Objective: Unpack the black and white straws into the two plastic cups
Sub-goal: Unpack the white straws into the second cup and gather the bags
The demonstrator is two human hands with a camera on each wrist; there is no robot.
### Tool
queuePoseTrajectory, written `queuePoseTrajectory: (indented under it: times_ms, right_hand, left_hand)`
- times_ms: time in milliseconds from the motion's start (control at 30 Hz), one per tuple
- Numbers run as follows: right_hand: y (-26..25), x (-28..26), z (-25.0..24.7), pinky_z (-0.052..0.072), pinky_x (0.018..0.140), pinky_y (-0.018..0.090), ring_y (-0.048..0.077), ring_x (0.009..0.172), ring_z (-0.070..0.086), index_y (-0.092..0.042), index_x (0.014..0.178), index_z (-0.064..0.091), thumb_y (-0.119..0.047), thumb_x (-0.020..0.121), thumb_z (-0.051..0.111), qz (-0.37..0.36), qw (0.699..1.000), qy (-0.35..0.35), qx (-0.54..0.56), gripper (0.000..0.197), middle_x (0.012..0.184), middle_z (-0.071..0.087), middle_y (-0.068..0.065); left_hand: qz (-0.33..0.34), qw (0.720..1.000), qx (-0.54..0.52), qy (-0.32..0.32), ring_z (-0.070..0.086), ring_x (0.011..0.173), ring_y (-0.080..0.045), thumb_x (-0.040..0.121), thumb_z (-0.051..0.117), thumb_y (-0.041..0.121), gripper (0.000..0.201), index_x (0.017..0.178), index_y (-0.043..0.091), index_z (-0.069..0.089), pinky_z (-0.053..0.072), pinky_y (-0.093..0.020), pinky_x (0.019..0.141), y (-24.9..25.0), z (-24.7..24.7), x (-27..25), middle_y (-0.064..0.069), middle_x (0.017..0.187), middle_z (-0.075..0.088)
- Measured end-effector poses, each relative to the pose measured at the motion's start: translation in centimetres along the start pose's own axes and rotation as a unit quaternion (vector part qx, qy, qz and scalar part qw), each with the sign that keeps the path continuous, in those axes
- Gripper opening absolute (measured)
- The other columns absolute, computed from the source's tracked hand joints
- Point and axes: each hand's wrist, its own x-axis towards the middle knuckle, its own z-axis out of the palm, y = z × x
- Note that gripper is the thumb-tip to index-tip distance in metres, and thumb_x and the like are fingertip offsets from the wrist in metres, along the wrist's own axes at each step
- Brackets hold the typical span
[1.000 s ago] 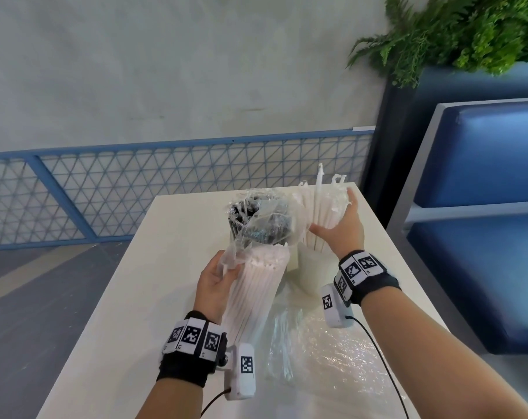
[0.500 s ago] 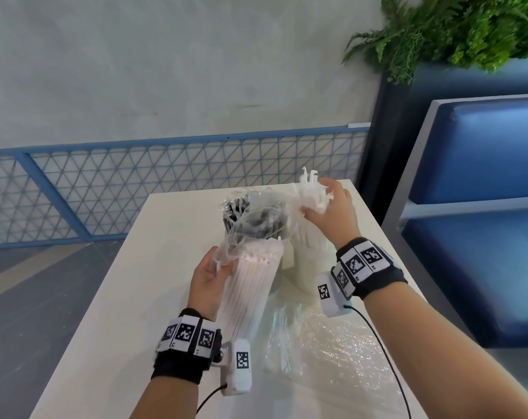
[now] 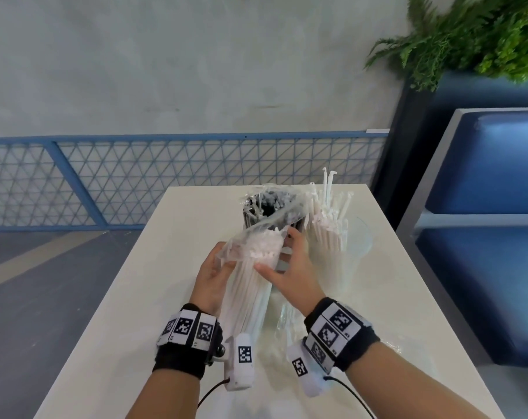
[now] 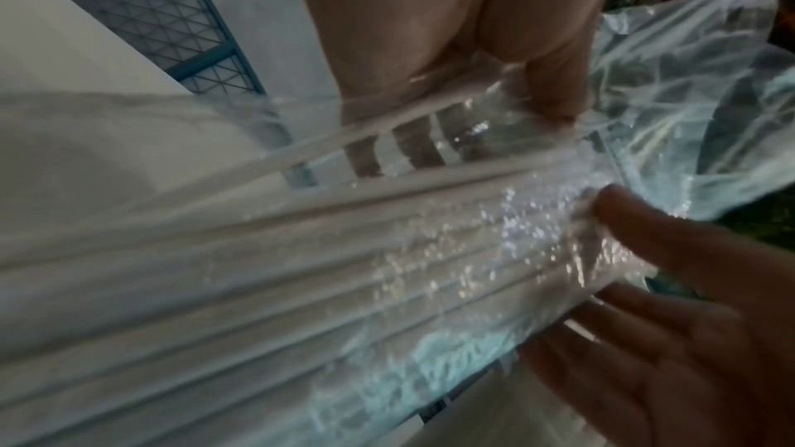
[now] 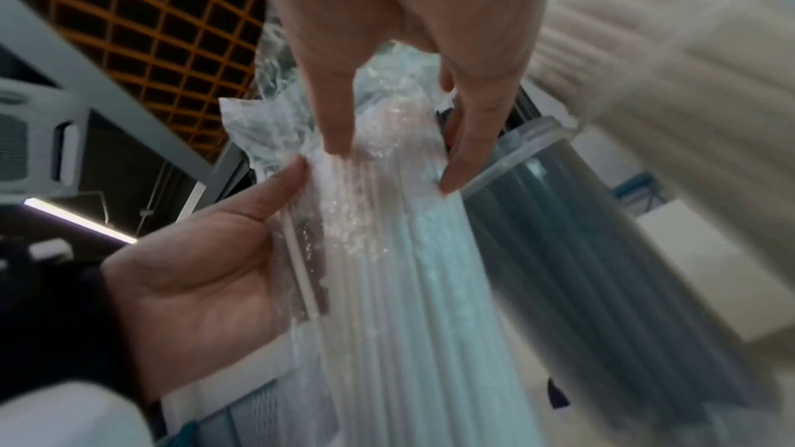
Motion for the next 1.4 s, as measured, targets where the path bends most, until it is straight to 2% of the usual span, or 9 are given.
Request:
queuePoseTrajectory:
  times_ms: [133,300,500,667,800,1000,1133,1233,1400]
  right_hand:
    - [-0.3,0.2,0.7,0.055,0.087,0.027,0.007,0.108,0.06,-0.024,0.139,0.029,-0.022,0.078,0.073,-0.026,0.994,-0.105,-0.019,0.075,0.115,0.056,-0.016]
    - [4.2,-0.6,-0.2,0.05,0.089,0.029,0.015,0.106,0.056,-0.018,0.134,0.037,-0.042,0.081,0.065,0.013,0.971,-0.1,-0.218,0.064,0.13,0.048,0.0]
    - [11.9,-3.2,-1.9,0.023,0.114,0.053,0.036,0.145,-0.003,-0.029,0.149,0.004,-0.037,0.083,0.064,0.194,0.794,-0.328,-0.474,0.089,0.158,-0.009,-0.002]
    - [13.2,-3.2,-3.1,0.02,0.115,0.054,0.037,0.144,-0.01,-0.027,0.148,-0.008,-0.038,0.086,0.06,0.214,0.77,-0.344,-0.492,0.093,0.157,-0.019,-0.002]
    - [12.0,-2.7,-3.7,0.023,0.113,0.055,0.032,0.146,0.0,-0.029,0.149,0.002,-0.034,0.085,0.063,0.227,0.8,-0.306,-0.465,0.088,0.159,-0.01,-0.001]
    - [3.4,-0.3,-1.9,0.044,0.099,0.028,0.008,0.116,0.051,-0.021,0.135,0.041,-0.038,0.081,0.066,0.047,0.974,-0.128,-0.182,0.061,0.135,0.051,-0.004]
    - [-1.5,1.3,0.7,0.047,0.099,0.027,0.004,0.122,0.048,-0.027,0.138,0.034,-0.043,0.072,0.073,-0.036,0.989,-0.134,-0.058,0.079,0.139,0.046,-0.012]
    - [-1.5,1.9,2.6,0.05,0.097,0.038,0.013,0.117,0.054,-0.026,0.135,0.038,-0.033,0.076,0.072,-0.053,0.988,-0.124,-0.077,0.069,0.13,0.055,-0.004]
    - [0.0,1.1,3.7,0.046,0.097,0.022,0.009,0.114,0.055,-0.017,0.135,0.04,-0.025,0.079,0.071,-0.037,0.986,-0.117,-0.109,0.065,0.128,0.059,0.0]
  left_hand:
    - [-0.017,0.999,0.035,-0.027,0.065,0.1,-0.006,0.069,0.071,-0.013,0.065,0.122,0.005,0.038,0.053,-0.02,0.077,0.3,-0.6,0.0,-0.002,0.11,0.062]
    - [-0.031,0.996,0.066,0.044,0.065,0.103,-0.009,0.063,0.082,0.004,0.068,0.123,0.012,0.051,0.051,-0.021,0.084,0.2,-1.4,0.0,-0.001,0.111,0.066]
    - [-0.029,0.994,0.026,0.101,0.067,0.094,-0.003,0.067,0.075,-0.004,0.067,0.127,0.007,0.048,0.052,-0.014,0.076,0.7,-1.9,0.4,-0.008,0.116,0.063]
    - [0.003,0.994,0.005,0.107,0.066,0.094,0.0,0.064,0.08,0.001,0.067,0.122,0.015,0.05,0.05,-0.011,0.076,1.2,-2.2,1.0,-0.001,0.11,0.064]
    - [-0.01,0.996,0.008,0.087,0.065,0.097,0.001,0.063,0.081,0.0,0.064,0.116,0.022,0.053,0.049,-0.01,0.075,0.8,-1.8,0.5,0.006,0.107,0.065]
    - [-0.06,0.995,-0.004,0.076,0.064,0.104,-0.007,0.043,0.089,0.038,0.091,0.121,0.007,0.055,0.049,-0.007,0.071,0.5,-1.7,-0.6,-0.005,0.115,0.063]
    - [-0.08,0.993,0.026,0.077,0.053,0.112,-0.045,0.066,0.077,0.003,0.053,0.11,-0.016,0.054,0.057,-0.03,0.071,1.0,-1.0,-0.9,-0.036,0.096,0.06]
    - [-0.083,0.996,-0.005,0.032,0.062,0.111,-0.025,0.071,0.069,-0.011,0.043,0.103,0.016,0.059,0.056,-0.021,0.076,1.0,-1.3,-1.0,-0.013,0.113,0.066]
    - [-0.104,0.994,-0.025,0.022,0.067,0.1,-0.009,0.059,0.076,0.007,0.05,0.105,0.018,0.062,0.054,-0.02,0.083,-0.5,-2.5,-1.7,0.008,0.097,0.074]
